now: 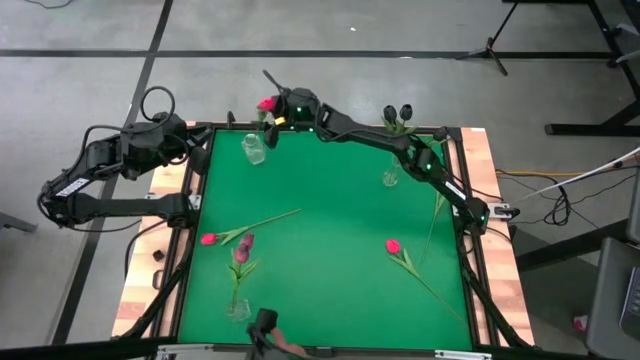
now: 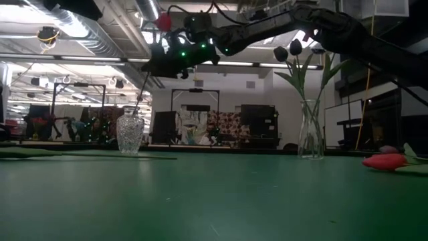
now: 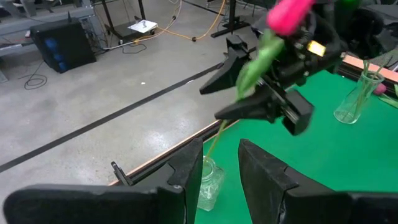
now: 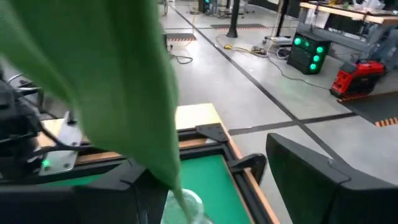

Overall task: Sort flowers into vase by color
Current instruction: Put the right pink flower into the top left transparent vase, then put the left pink flower into the top left transparent vase

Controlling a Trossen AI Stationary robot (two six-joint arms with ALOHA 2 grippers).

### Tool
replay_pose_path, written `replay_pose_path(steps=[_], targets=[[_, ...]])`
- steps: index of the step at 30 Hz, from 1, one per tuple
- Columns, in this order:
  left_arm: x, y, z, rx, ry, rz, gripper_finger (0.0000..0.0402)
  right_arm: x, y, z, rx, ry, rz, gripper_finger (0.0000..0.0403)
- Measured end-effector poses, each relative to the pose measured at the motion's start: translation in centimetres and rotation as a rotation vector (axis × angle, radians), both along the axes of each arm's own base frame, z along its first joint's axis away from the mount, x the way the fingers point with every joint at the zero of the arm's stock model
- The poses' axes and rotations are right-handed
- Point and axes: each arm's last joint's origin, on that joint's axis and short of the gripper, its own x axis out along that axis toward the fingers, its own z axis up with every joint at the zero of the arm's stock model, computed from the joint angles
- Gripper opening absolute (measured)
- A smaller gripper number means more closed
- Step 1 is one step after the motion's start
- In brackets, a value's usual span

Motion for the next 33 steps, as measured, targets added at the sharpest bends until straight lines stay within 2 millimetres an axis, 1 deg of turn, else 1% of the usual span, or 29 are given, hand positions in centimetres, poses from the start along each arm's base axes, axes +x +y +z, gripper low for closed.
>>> replay_pose_path(steps=[5,13,19,22,24,25,27,29,31,33], targets=[[0.0,0.0,0.0,0.0,0.0,0.001,0.0099,-0.2,-0.6,0.1,0.014,-0.016,-0.014,0.0253],[0.0,0.0,0.0,-0.012,-0.017,0.009,0.0099,0.2,0.0,-0.5,0.028,-0.005,0.022,0.0253],[0.0,0.0,0.0,-0.014,-0.019,0.01,0.0099,0.2,0.0,-0.4,0.019,-0.005,0.014,0.0253],[0.0,0.0,0.0,-0.015,-0.017,0.01,0.0099,0.1,0.0,-0.7,0.029,0.028,-0.003,0.0253],[-0.1,0.0,-0.1,-0.019,-0.006,0.011,0.0099,-0.3,0.1,-0.6,0.035,0.086,0.002,0.0253],[-0.1,0.0,-0.2,-0.024,-0.002,0.012,0.0099,-0.6,0.3,-0.3,0.024,0.119,0.017,0.0253],[-0.1,-0.1,-0.3,-0.042,-0.004,0.007,0.0099,-1.6,0.9,1.0,-0.006,0.196,0.048,0.0253],[-0.1,-0.2,-0.5,-0.073,0.006,-0.023,0.0099,-3.1,1.9,3.5,-0.035,0.257,0.094,0.0253],[-0.2,-0.3,-0.7,-0.115,0.009,-0.054,0.0099,-4.7,3.3,6.0,-0.055,0.297,0.179,0.0253],[-0.2,-0.4,-0.9,-0.161,-0.002,-0.078,0.0099,-6.2,4.9,7.5,-0.039,0.355,0.286,0.0253]])
